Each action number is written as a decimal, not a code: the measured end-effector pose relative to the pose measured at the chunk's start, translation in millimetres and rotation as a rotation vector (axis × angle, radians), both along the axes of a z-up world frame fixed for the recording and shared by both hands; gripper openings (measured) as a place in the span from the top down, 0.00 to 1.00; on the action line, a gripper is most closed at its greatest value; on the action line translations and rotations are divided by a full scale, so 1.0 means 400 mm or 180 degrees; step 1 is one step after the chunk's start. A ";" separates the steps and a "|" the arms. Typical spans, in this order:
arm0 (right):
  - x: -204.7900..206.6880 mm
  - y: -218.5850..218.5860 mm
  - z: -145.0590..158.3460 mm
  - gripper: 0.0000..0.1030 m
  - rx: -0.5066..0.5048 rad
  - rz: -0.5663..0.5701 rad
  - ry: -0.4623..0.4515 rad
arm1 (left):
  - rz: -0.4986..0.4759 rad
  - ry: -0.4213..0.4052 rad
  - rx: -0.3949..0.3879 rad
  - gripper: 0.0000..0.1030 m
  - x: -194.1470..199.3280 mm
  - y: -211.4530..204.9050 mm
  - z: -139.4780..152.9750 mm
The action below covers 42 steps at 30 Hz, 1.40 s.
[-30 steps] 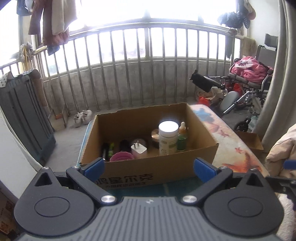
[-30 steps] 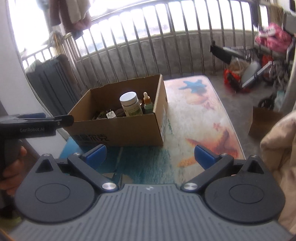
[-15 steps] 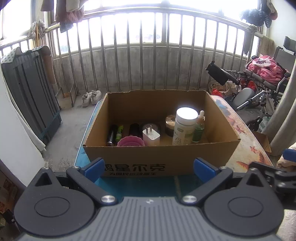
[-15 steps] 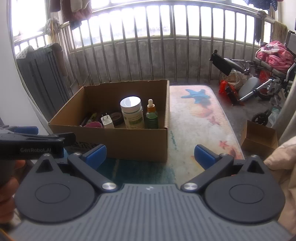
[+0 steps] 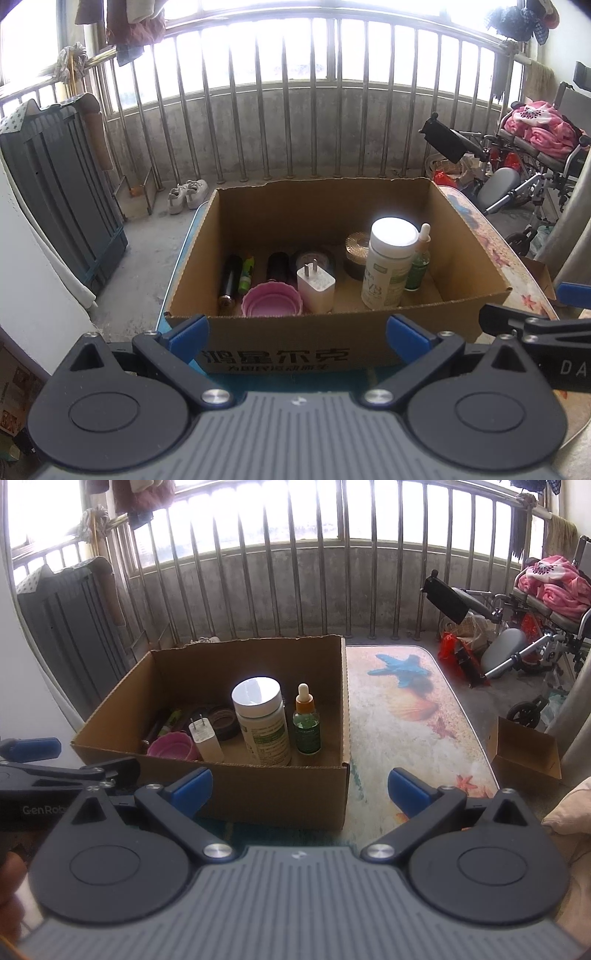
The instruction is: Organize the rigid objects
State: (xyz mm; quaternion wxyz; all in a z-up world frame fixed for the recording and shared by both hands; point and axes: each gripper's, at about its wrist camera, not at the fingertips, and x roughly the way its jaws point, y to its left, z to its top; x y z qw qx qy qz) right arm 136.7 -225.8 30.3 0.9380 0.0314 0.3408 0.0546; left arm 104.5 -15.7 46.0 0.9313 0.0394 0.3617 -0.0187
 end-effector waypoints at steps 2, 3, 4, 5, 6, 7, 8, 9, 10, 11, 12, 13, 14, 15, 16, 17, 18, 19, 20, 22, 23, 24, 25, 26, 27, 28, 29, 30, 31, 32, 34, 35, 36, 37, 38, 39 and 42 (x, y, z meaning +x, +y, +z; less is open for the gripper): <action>0.012 -0.002 -0.007 0.01 0.0000 -0.0010 0.0015 | -0.0001 0.0000 0.0024 0.00 0.009 -0.004 -0.003; 0.015 -0.003 -0.009 0.01 -0.0005 -0.0010 0.0022 | -0.0003 0.0002 0.0039 0.00 0.013 -0.006 -0.005; 0.019 -0.004 -0.012 0.01 -0.0009 -0.0012 0.0027 | -0.0002 0.0008 0.0053 0.00 0.016 -0.008 -0.007; 0.024 -0.005 -0.016 0.01 -0.0008 -0.0014 0.0035 | 0.0003 0.0014 0.0066 0.00 0.019 -0.010 -0.008; 0.029 -0.006 -0.019 0.01 -0.0003 -0.0012 0.0045 | 0.0005 0.0013 0.0081 0.00 0.022 -0.011 -0.010; 0.030 -0.007 -0.020 0.01 0.0002 -0.0007 0.0055 | 0.0006 0.0015 0.0093 0.00 0.025 -0.009 -0.011; 0.035 -0.006 -0.023 0.01 0.0007 -0.0006 0.0069 | 0.0009 0.0021 0.0100 0.00 0.028 -0.009 -0.012; 0.038 -0.006 -0.023 0.01 0.0007 -0.0005 0.0077 | 0.0012 0.0027 0.0100 0.00 0.030 -0.008 -0.013; 0.041 -0.006 -0.024 0.01 0.0002 -0.0007 0.0078 | 0.0018 0.0031 0.0095 0.00 0.032 -0.006 -0.014; 0.043 -0.004 -0.026 0.01 -0.0008 -0.0008 0.0076 | 0.0025 0.0030 0.0087 0.00 0.034 -0.004 -0.014; 0.043 -0.003 -0.025 0.01 -0.0019 -0.0005 0.0075 | 0.0031 0.0029 0.0082 0.00 0.036 -0.003 -0.014; 0.046 -0.002 -0.026 0.01 -0.0028 -0.0006 0.0077 | 0.0033 0.0030 0.0083 0.00 0.038 -0.003 -0.014; 0.047 -0.003 -0.027 0.01 -0.0031 -0.0005 0.0082 | 0.0032 0.0036 0.0090 0.00 0.040 -0.003 -0.015; 0.048 -0.003 -0.028 0.01 -0.0028 -0.0007 0.0088 | 0.0033 0.0040 0.0096 0.00 0.041 -0.003 -0.014; 0.049 -0.004 -0.028 0.01 -0.0019 -0.0006 0.0093 | 0.0036 0.0035 0.0099 0.00 0.041 -0.004 -0.013; 0.050 -0.005 -0.028 0.01 -0.0008 -0.0006 0.0096 | 0.0037 0.0028 0.0103 0.00 0.042 -0.005 -0.013; 0.050 -0.006 -0.028 0.01 0.0000 -0.0002 0.0097 | 0.0038 0.0024 0.0105 0.00 0.043 -0.005 -0.012; 0.050 -0.006 -0.027 0.01 0.0003 0.0001 0.0095 | 0.0039 0.0024 0.0103 0.00 0.043 -0.005 -0.012; 0.050 -0.006 -0.027 0.01 0.0001 0.0002 0.0093 | 0.0040 0.0026 0.0099 0.00 0.043 -0.005 -0.013; 0.049 -0.003 -0.025 0.01 -0.0017 0.0006 0.0086 | 0.0038 0.0031 0.0092 0.01 0.042 -0.005 -0.013; 0.049 -0.002 -0.025 0.01 -0.0025 0.0007 0.0082 | 0.0039 0.0031 0.0096 0.01 0.043 -0.005 -0.012; 0.049 -0.002 -0.024 0.01 -0.0027 0.0007 0.0080 | 0.0041 0.0028 0.0097 0.01 0.042 -0.005 -0.012; 0.049 -0.002 -0.025 0.01 -0.0023 0.0008 0.0085 | 0.0038 0.0024 0.0103 0.01 0.043 -0.004 -0.013; 0.049 -0.001 -0.024 0.01 -0.0023 0.0009 0.0087 | 0.0037 0.0027 0.0105 0.01 0.043 -0.004 -0.013; 0.048 0.000 -0.024 0.01 -0.0025 0.0010 0.0086 | 0.0038 0.0029 0.0102 0.01 0.043 -0.004 -0.012; 0.047 0.000 -0.023 0.01 -0.0025 0.0011 0.0085 | 0.0039 0.0025 0.0098 0.01 0.043 -0.003 -0.013; 0.046 0.001 -0.022 0.01 -0.0028 0.0012 0.0083 | 0.0040 0.0024 0.0097 0.01 0.043 -0.003 -0.012; 0.046 0.002 -0.021 0.01 -0.0035 0.0014 0.0080 | 0.0038 0.0024 0.0098 0.01 0.043 -0.003 -0.012; 0.046 0.003 -0.021 0.01 -0.0042 0.0017 0.0076 | 0.0036 0.0023 0.0099 0.01 0.043 -0.003 -0.012; 0.046 0.004 -0.020 0.01 -0.0047 0.0019 0.0073 | 0.0039 0.0025 0.0101 0.01 0.043 -0.002 -0.013; 0.045 0.004 -0.019 0.01 -0.0046 0.0021 0.0071 | 0.0037 0.0024 0.0101 0.01 0.044 -0.001 -0.013; 0.045 0.004 -0.019 0.01 -0.0046 0.0022 0.0072 | 0.0038 0.0024 0.0102 0.01 0.044 -0.001 -0.013; 0.045 0.005 -0.018 0.01 -0.0045 0.0022 0.0075 | 0.0041 0.0022 0.0102 0.01 0.043 -0.002 -0.012; 0.045 0.004 -0.019 0.01 -0.0047 0.0019 0.0074 | 0.0049 0.0023 0.0101 0.01 0.042 -0.005 -0.011; 0.044 0.005 -0.018 0.01 -0.0047 0.0021 0.0073 | 0.0050 0.0022 0.0099 0.01 0.041 -0.005 -0.011; 0.044 0.005 -0.019 0.01 -0.0046 0.0020 0.0073 | 0.0049 0.0023 0.0097 0.01 0.041 -0.004 -0.011; 0.044 0.008 -0.018 0.01 -0.0039 0.0022 0.0074 | 0.0046 0.0023 0.0094 0.01 0.042 -0.003 -0.012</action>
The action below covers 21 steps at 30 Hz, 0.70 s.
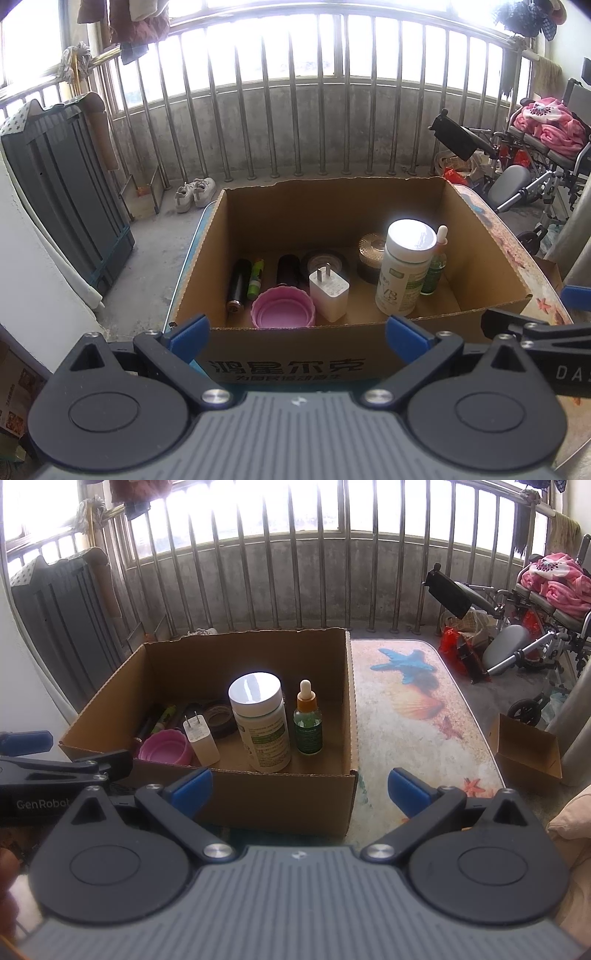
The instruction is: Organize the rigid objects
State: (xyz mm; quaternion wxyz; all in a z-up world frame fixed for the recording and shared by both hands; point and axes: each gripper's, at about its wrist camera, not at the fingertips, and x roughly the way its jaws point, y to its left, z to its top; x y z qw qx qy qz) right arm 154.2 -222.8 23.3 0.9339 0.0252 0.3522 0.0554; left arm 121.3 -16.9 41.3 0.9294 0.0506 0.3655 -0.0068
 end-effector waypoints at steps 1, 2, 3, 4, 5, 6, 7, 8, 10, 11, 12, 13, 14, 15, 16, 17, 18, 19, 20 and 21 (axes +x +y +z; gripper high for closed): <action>0.001 0.001 0.000 0.01 0.0000 0.0006 0.0002 | -0.0001 0.0002 0.0004 0.01 0.000 0.000 0.000; 0.001 0.002 0.000 0.01 -0.0001 0.0008 0.0006 | 0.0000 0.0003 0.0006 0.01 0.000 0.001 0.000; 0.000 0.003 0.000 0.01 -0.0002 0.0012 0.0009 | 0.0008 0.0006 0.0003 0.01 -0.002 -0.002 0.001; 0.000 0.004 0.000 0.01 -0.0003 0.0013 0.0011 | 0.0009 0.0010 0.0003 0.01 -0.003 -0.003 0.001; -0.001 0.005 0.000 0.01 -0.0002 0.0015 0.0015 | 0.0016 0.0015 0.0001 0.01 -0.005 -0.004 0.001; -0.001 0.004 -0.001 0.01 0.0001 0.0016 0.0021 | 0.0026 0.0018 -0.0002 0.01 -0.008 -0.005 0.001; -0.002 0.004 -0.001 0.01 0.0007 0.0017 0.0027 | 0.0026 0.0022 -0.0002 0.01 -0.010 -0.007 0.001; -0.002 0.004 -0.002 0.01 0.0010 0.0018 0.0032 | 0.0033 0.0025 -0.0003 0.01 -0.011 -0.009 0.001; -0.002 0.002 -0.005 0.01 0.0011 0.0020 0.0042 | 0.0042 0.0032 -0.0004 0.01 -0.015 -0.011 0.000; -0.003 0.003 -0.005 0.01 0.0007 0.0021 0.0044 | 0.0048 0.0039 -0.0004 0.01 -0.016 -0.013 -0.001; -0.003 0.003 -0.007 0.01 0.0004 0.0021 0.0048 | 0.0051 0.0046 -0.0003 0.01 -0.017 -0.013 -0.003; -0.002 0.003 -0.007 0.01 0.0006 0.0023 0.0053 | 0.0055 0.0051 -0.0002 0.01 -0.018 -0.013 -0.004; -0.002 0.003 -0.008 0.01 0.0007 0.0024 0.0059 | 0.0063 0.0055 -0.0001 0.01 -0.019 -0.017 -0.005; -0.002 0.004 -0.008 0.01 0.0007 0.0029 0.0060 | 0.0067 0.0058 0.0000 0.01 -0.021 -0.017 -0.006; -0.001 0.004 -0.009 0.01 0.0009 0.0035 0.0061 | 0.0072 0.0061 -0.0001 0.01 -0.022 -0.017 -0.006; -0.001 0.005 -0.009 0.01 0.0012 0.0037 0.0067 | 0.0077 0.0063 -0.0003 0.01 -0.022 -0.017 -0.006; 0.000 0.005 -0.010 0.01 0.0013 0.0040 0.0071 | 0.0082 0.0068 -0.0007 0.01 -0.022 -0.017 -0.006; 0.001 0.006 -0.010 0.01 0.0010 0.0043 0.0072 | 0.0088 0.0074 -0.0013 0.01 -0.023 -0.018 -0.005; 0.002 0.007 -0.009 0.01 0.0004 0.0045 0.0072 | 0.0093 0.0078 -0.0022 0.01 -0.023 -0.018 -0.005; 0.002 0.008 -0.008 0.01 -0.0002 0.0047 0.0072 | 0.0097 0.0082 -0.0031 0.01 -0.023 -0.018 -0.005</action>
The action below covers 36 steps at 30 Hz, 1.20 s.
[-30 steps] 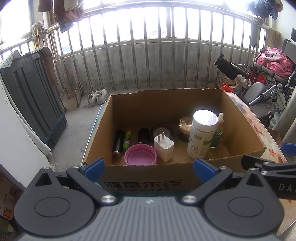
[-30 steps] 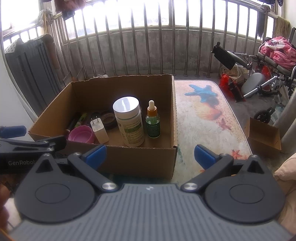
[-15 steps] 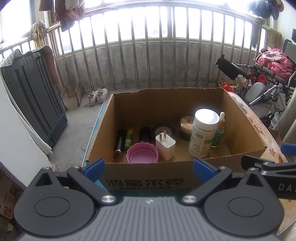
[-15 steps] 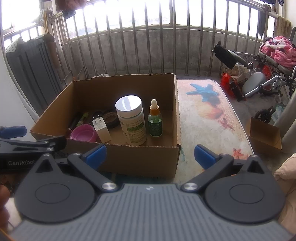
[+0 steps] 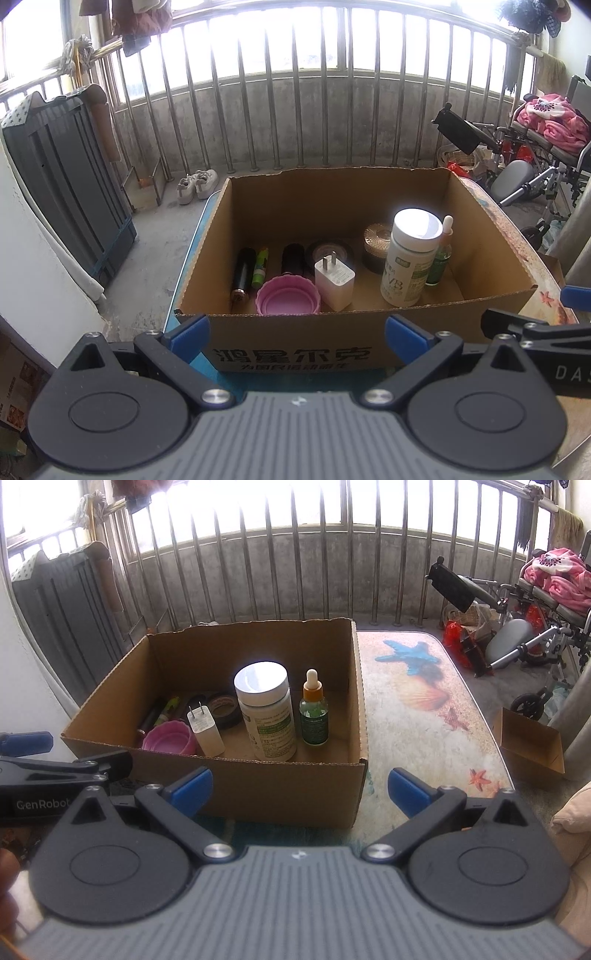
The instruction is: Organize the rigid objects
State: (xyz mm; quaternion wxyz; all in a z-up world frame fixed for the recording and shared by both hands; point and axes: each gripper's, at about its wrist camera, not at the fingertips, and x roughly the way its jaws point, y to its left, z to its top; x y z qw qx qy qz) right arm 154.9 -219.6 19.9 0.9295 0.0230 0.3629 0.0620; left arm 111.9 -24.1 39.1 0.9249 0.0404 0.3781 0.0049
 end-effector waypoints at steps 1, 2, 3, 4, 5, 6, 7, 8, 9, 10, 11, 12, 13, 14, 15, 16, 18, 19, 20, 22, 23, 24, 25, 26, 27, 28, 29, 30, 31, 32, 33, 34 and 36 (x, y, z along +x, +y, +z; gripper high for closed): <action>0.002 -0.001 0.000 0.01 -0.0003 0.0003 -0.0001 | 0.0004 0.0003 -0.0008 0.01 0.000 0.000 0.001; 0.002 -0.001 0.000 0.01 -0.0007 0.0005 -0.0004 | 0.0004 0.0002 -0.0011 0.01 0.000 0.000 0.001; 0.002 0.000 0.000 0.01 -0.0009 0.0005 -0.0006 | 0.0002 0.0001 -0.0008 0.01 0.000 0.000 0.000; 0.002 -0.001 0.001 0.01 -0.0009 0.0005 -0.0007 | 0.0003 0.0001 -0.0003 0.02 0.000 0.000 0.000; 0.003 -0.002 0.001 0.01 -0.0008 0.0007 -0.0005 | 0.0004 0.0000 0.0002 0.02 0.000 0.000 0.000; 0.003 -0.002 0.000 0.01 -0.0005 0.0008 0.0000 | 0.0005 -0.0001 0.0004 0.02 0.000 0.000 0.000; 0.003 -0.002 0.000 0.01 -0.0004 0.0008 0.0002 | 0.0005 0.0000 0.0001 0.02 0.000 0.001 -0.001; 0.004 -0.003 0.000 0.01 -0.0004 0.0009 0.0002 | 0.0005 0.0004 -0.0005 0.02 0.001 0.001 0.000; 0.004 -0.002 0.000 0.01 -0.0004 0.0009 0.0001 | 0.0006 0.0005 -0.0008 0.02 0.001 0.001 0.000; 0.004 -0.002 0.000 0.01 -0.0003 0.0008 0.0002 | 0.0005 0.0005 -0.0009 0.02 0.000 0.001 0.000; 0.004 -0.002 0.000 0.01 -0.0004 0.0008 0.0004 | 0.0003 0.0001 -0.0004 0.02 0.001 0.002 0.000; 0.004 -0.003 0.000 0.01 -0.0003 0.0008 0.0003 | 0.0003 0.0000 -0.0002 0.02 0.001 0.002 0.000; 0.004 -0.002 0.000 0.01 -0.0005 0.0010 0.0001 | 0.0004 0.0000 -0.0002 0.02 0.001 0.002 0.000; 0.004 -0.003 0.000 0.01 -0.0004 0.0010 0.0002 | 0.0005 -0.0001 -0.0002 0.02 0.001 0.002 0.000; 0.004 -0.003 0.000 0.01 -0.0003 0.0010 0.0002 | 0.0004 0.0001 -0.0004 0.02 0.001 0.003 0.000; 0.003 -0.002 0.000 0.01 -0.0003 0.0008 0.0001 | 0.0004 0.0001 -0.0005 0.02 0.001 0.003 0.000; 0.004 -0.003 0.000 0.01 -0.0002 0.0009 -0.0001 | 0.0003 -0.0002 -0.0003 0.02 0.001 0.003 0.000; 0.004 -0.002 0.000 0.01 -0.0002 0.0009 0.0001 | 0.0004 -0.0002 0.0000 0.02 0.001 0.003 0.000; 0.004 -0.003 0.000 0.01 -0.0001 0.0009 0.0004 | 0.0005 0.0000 0.0001 0.02 0.001 0.003 -0.001; 0.003 -0.002 0.000 0.01 0.0005 0.0008 0.0004 | 0.0006 -0.0004 0.0003 0.02 0.000 0.003 -0.001; 0.004 -0.003 0.001 0.01 0.0010 0.0008 0.0008 | 0.0006 -0.0002 0.0000 0.02 0.001 0.003 0.000; 0.004 -0.003 0.001 0.01 0.0012 0.0008 0.0008 | 0.0004 -0.0002 -0.0003 0.02 0.001 0.003 0.000; 0.004 -0.004 0.001 0.01 0.0012 0.0009 0.0006 | 0.0003 0.0000 -0.0005 0.02 0.001 0.003 0.000; 0.004 -0.004 0.001 0.01 0.0010 0.0008 0.0008 | 0.0004 0.0001 -0.0006 0.02 0.001 0.003 0.000; 0.004 -0.004 0.001 0.01 0.0010 0.0008 0.0006 | 0.0004 0.0000 -0.0005 0.02 0.000 0.003 0.000; 0.004 -0.004 0.001 0.01 0.0010 0.0009 0.0005 | 0.0004 -0.0001 -0.0004 0.02 0.000 0.002 0.000; 0.004 -0.004 0.001 0.01 0.0013 0.0009 0.0007 | 0.0005 -0.0002 -0.0003 0.02 0.001 0.002 0.000; 0.004 -0.005 0.001 0.01 0.0018 0.0007 0.0009 | 0.0006 -0.0003 -0.0003 0.02 0.000 0.002 0.000; 0.004 -0.004 0.001 0.01 0.0016 0.0008 0.0008 | 0.0005 -0.0003 -0.0003 0.02 0.001 0.002 0.000; 0.004 -0.004 0.001 0.01 0.0016 0.0009 0.0006 | 0.0004 -0.0003 -0.0002 0.02 0.000 0.002 0.000; 0.004 -0.005 0.001 0.01 0.0013 0.0010 0.0005 | 0.0010 -0.0005 0.0000 0.02 -0.001 -0.001 0.001; 0.004 -0.005 0.001 0.01 0.0012 0.0011 0.0007 | 0.0009 -0.0009 0.0003 0.02 -0.002 -0.001 0.001; 0.004 -0.004 0.001 0.01 0.0009 0.0014 0.0006 | 0.0011 -0.0003 -0.0005 0.02 -0.001 0.000 0.001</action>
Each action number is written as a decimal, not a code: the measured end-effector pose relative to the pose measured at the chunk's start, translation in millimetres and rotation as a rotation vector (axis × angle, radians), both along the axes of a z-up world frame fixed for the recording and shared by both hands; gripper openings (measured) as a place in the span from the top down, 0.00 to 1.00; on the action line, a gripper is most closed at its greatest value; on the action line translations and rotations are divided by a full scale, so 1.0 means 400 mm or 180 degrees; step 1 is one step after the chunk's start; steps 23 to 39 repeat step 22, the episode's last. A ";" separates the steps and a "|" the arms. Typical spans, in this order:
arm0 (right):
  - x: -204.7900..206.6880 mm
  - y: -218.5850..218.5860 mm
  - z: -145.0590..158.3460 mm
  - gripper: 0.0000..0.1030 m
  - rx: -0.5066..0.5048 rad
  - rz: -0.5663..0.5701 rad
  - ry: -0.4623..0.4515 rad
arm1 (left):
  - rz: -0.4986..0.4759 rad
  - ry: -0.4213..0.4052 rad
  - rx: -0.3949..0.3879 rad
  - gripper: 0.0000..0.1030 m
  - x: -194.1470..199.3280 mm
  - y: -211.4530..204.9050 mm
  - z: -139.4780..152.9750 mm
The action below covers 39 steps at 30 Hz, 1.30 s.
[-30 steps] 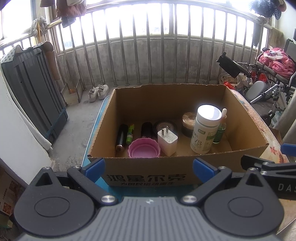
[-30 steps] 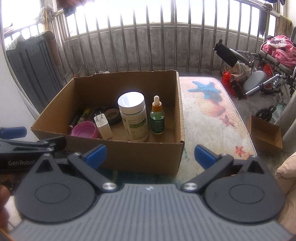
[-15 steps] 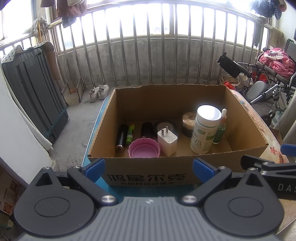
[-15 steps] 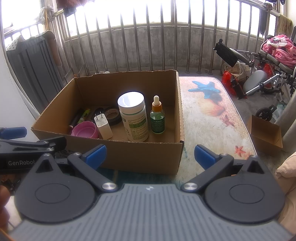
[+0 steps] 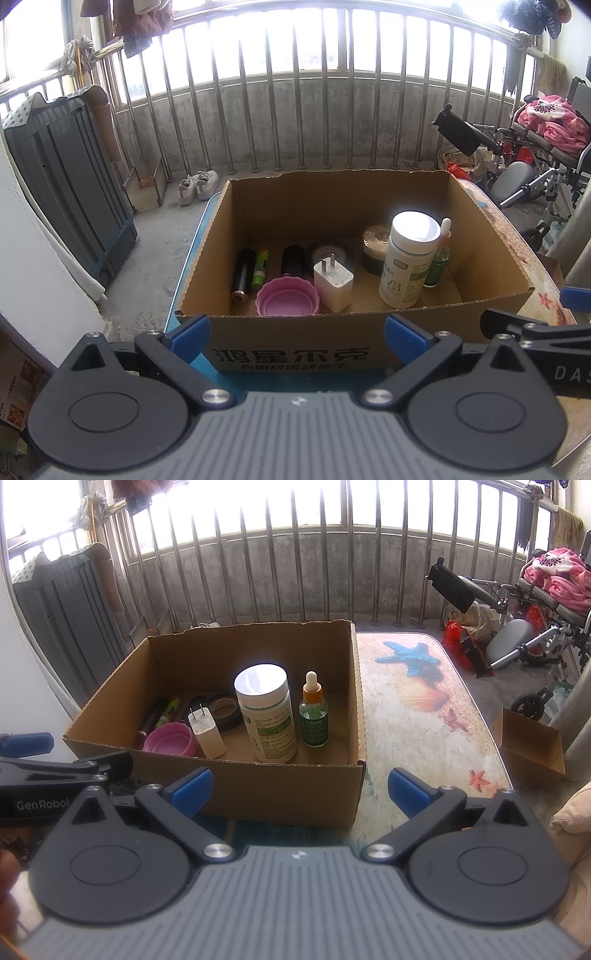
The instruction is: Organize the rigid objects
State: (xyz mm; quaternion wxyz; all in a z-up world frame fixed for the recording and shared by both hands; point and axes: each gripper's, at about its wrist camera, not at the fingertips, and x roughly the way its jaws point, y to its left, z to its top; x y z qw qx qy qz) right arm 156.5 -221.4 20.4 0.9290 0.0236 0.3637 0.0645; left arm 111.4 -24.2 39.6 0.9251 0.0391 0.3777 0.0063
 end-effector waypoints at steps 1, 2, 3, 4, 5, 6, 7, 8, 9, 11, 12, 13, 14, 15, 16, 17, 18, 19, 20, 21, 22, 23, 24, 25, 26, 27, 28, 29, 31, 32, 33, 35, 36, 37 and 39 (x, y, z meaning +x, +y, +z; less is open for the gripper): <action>0.000 0.000 0.001 0.01 0.0000 -0.0002 -0.0001 | -0.0001 -0.0001 -0.0001 0.02 0.000 0.000 0.000; 0.000 0.000 0.002 0.01 -0.0004 -0.0001 -0.0003 | -0.0002 0.0000 0.0000 0.02 0.000 0.000 0.000; 0.000 -0.001 0.003 0.01 -0.0006 0.0000 -0.0004 | -0.0002 0.0000 0.0002 0.02 0.000 0.000 0.000; -0.002 -0.001 0.005 0.01 -0.0005 -0.0002 -0.0006 | -0.0002 -0.0004 0.0004 0.02 -0.001 0.000 0.000; -0.001 -0.001 0.006 0.01 -0.0005 -0.0001 -0.0008 | -0.0003 -0.0003 0.0004 0.02 0.001 0.001 0.000; -0.001 -0.001 0.006 0.01 -0.0004 -0.0001 -0.0008 | -0.0002 -0.0005 0.0007 0.02 0.000 0.000 0.000; -0.001 -0.001 0.007 0.01 -0.0004 -0.0003 -0.0008 | 0.0003 -0.0005 0.0008 0.02 -0.001 -0.003 0.002; -0.001 -0.001 0.007 0.01 -0.0003 -0.0003 -0.0008 | 0.0002 -0.0004 0.0006 0.02 -0.001 -0.003 0.001; -0.001 -0.001 0.007 0.01 -0.0001 -0.0003 -0.0008 | 0.0002 -0.0006 0.0006 0.02 -0.001 -0.003 0.001; -0.001 -0.001 0.007 0.01 -0.0003 -0.0003 -0.0007 | 0.0003 -0.0003 0.0004 0.02 -0.001 -0.003 0.001; -0.001 -0.001 0.006 0.01 -0.0004 -0.0003 -0.0008 | 0.0001 -0.0004 0.0005 0.02 -0.002 -0.003 0.002; -0.001 -0.001 0.007 0.01 -0.0006 -0.0002 -0.0009 | 0.0003 -0.0005 0.0004 0.02 -0.002 -0.004 0.001; -0.001 -0.001 0.006 0.01 -0.0006 -0.0003 -0.0010 | 0.0004 -0.0004 0.0003 0.02 -0.002 -0.004 0.001; -0.001 -0.001 0.007 0.01 -0.0006 -0.0004 -0.0011 | 0.0003 -0.0004 0.0003 0.02 -0.002 -0.004 0.002; -0.001 -0.001 0.006 0.01 -0.0003 -0.0002 -0.0008 | 0.0004 -0.0003 0.0004 0.02 -0.002 -0.004 0.001; -0.001 -0.001 0.006 0.01 -0.0002 -0.0002 -0.0007 | 0.0005 -0.0004 0.0006 0.02 -0.002 -0.005 0.002; 0.000 -0.001 0.007 0.01 -0.0001 -0.0002 -0.0007 | 0.0005 -0.0005 0.0007 0.02 -0.002 -0.004 0.001; -0.001 -0.001 0.006 0.01 -0.0003 -0.0002 -0.0008 | 0.0004 -0.0004 0.0007 0.02 -0.002 -0.004 0.001; -0.001 -0.001 0.006 0.01 -0.0001 -0.0002 -0.0007 | 0.0006 -0.0001 0.0006 0.02 -0.002 -0.004 0.001; -0.001 -0.001 0.006 0.01 0.0001 -0.0003 -0.0004 | 0.0006 -0.0002 0.0004 0.02 -0.002 -0.004 0.001; -0.002 0.000 0.007 0.01 0.0003 -0.0005 -0.0003 | 0.0005 0.0000 0.0001 0.02 -0.002 -0.004 0.001; -0.002 0.000 0.007 0.01 0.0003 -0.0005 -0.0003 | 0.0005 0.0000 0.0001 0.02 -0.002 -0.004 0.001; -0.002 0.000 0.007 0.01 0.0003 -0.0005 -0.0003 | 0.0005 0.0000 0.0001 0.02 -0.002 -0.004 0.001; -0.002 0.000 0.007 0.01 0.0003 -0.0005 -0.0003 | 0.0005 0.0000 0.0001 0.02 -0.002 -0.004 0.001; -0.002 0.000 0.007 0.01 0.0003 -0.0005 -0.0003 | 0.0005 0.0000 0.0001 0.02 -0.002 -0.004 0.001; -0.002 0.000 0.007 0.01 0.0003 -0.0005 -0.0003 | 0.0005 0.0000 0.0001 0.02 -0.002 -0.004 0.001; -0.002 0.000 0.007 0.01 0.0003 -0.0005 -0.0003 | 0.0005 0.0000 0.0001 0.02 -0.002 -0.004 0.001; -0.002 0.000 0.007 0.01 0.0003 -0.0005 -0.0003 | 0.0005 0.0000 0.0001 0.02 -0.002 -0.004 0.001; -0.002 0.000 0.007 0.01 0.0003 -0.0005 -0.0003 | 0.0005 0.0000 0.0001 0.02 -0.002 -0.004 0.001; -0.002 0.000 0.007 0.01 0.0003 -0.0005 -0.0003 | 0.0005 0.0000 0.0001 0.02 -0.002 -0.004 0.001; -0.002 0.000 0.007 0.01 0.0003 -0.0005 -0.0003 | 0.0005 0.0000 0.0001 0.02 -0.002 -0.004 0.001; -0.002 0.000 0.007 0.01 0.0003 -0.0005 -0.0003 | 0.0005 0.0000 0.0001 0.02 -0.002 -0.004 0.001; -0.002 0.000 0.007 0.01 0.0003 -0.0005 -0.0003 | 0.0005 0.0000 0.0001 0.02 -0.002 -0.004 0.001; -0.002 0.000 0.007 0.01 0.0003 -0.0005 -0.0003 | 0.0005 0.0000 0.0001 0.02 -0.002 -0.004 0.001; -0.002 0.000 0.007 0.01 0.0003 -0.0005 -0.0003 | 0.0005 0.0000 0.0001 0.02 -0.002 -0.004 0.001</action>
